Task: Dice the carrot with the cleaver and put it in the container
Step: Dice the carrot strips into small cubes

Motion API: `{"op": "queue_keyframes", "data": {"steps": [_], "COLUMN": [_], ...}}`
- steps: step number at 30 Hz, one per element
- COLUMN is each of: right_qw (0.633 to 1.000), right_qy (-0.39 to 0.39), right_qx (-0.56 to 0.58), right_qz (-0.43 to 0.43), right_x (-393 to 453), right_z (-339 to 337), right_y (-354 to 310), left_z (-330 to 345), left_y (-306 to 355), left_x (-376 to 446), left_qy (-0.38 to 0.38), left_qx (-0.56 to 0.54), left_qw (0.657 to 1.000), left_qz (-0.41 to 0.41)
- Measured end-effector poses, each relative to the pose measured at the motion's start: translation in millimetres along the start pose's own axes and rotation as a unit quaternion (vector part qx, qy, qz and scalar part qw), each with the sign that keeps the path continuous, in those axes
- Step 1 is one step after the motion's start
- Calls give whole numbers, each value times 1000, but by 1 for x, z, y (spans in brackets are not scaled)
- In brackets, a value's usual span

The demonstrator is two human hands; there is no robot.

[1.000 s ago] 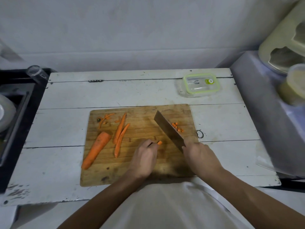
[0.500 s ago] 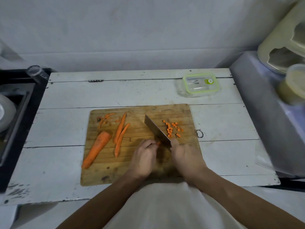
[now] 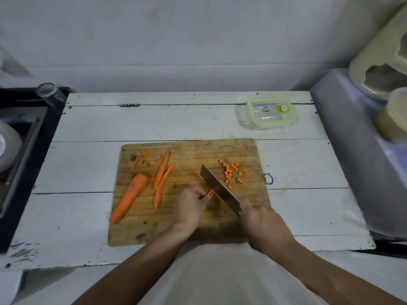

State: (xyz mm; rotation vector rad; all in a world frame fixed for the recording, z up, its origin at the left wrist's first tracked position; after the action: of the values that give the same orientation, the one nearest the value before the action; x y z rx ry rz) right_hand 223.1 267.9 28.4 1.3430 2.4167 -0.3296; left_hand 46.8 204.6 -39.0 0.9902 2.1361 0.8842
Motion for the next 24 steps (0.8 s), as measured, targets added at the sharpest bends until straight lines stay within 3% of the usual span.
{"op": "queue_keyframes", "data": {"steps": [5,13,24], "right_qw": [1000,998,1000], "right_qy": [-10,42,-14], "right_qx": [-4,28,0], "right_qz": [-4,31,-4], "right_x": [9,23,-1], "right_z": [4,1,2], "right_y": [-6,-7,-3], "left_z": [1,0,2], "left_y": [3,1,0], "left_x": [0,-1,-2], "left_qy": [5,7,1], "left_qx": [29,-3,-9], "left_qw": [1000,1000,1000], "left_qz": [4,-1,-2]}}
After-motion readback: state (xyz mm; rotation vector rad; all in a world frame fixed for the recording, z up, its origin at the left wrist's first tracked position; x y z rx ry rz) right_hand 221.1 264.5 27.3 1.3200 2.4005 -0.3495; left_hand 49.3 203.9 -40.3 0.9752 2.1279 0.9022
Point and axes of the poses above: each hand's wrist, its own x-axis towards the middle knuckle, its own z-axis out of the palm, y = z × x, the point moved 4 cm from there along x, towards the middle knuckle, and after that the axes turned 13 degrees about z, right-handed, at the moved point
